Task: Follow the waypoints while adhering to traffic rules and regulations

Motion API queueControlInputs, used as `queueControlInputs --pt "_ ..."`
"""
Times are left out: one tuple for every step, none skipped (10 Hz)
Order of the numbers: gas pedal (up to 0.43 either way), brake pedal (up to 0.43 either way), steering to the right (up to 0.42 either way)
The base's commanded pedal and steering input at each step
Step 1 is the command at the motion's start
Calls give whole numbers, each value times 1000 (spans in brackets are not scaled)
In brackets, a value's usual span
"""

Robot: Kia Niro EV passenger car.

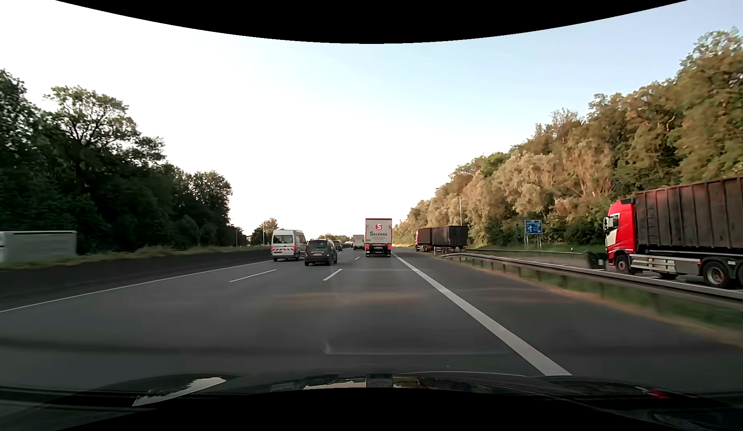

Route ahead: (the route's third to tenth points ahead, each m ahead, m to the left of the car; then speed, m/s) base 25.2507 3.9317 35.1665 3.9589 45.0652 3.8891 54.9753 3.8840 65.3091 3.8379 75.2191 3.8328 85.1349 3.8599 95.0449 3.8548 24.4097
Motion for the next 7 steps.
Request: queueControlInputs --pt "0 0 -4" --pt "0 0 -4" --pt "0 0 -4" --pt "0 0 -4" --pt "0 0 -4" --pt "0 0 -4" --pt "20 0 -5"
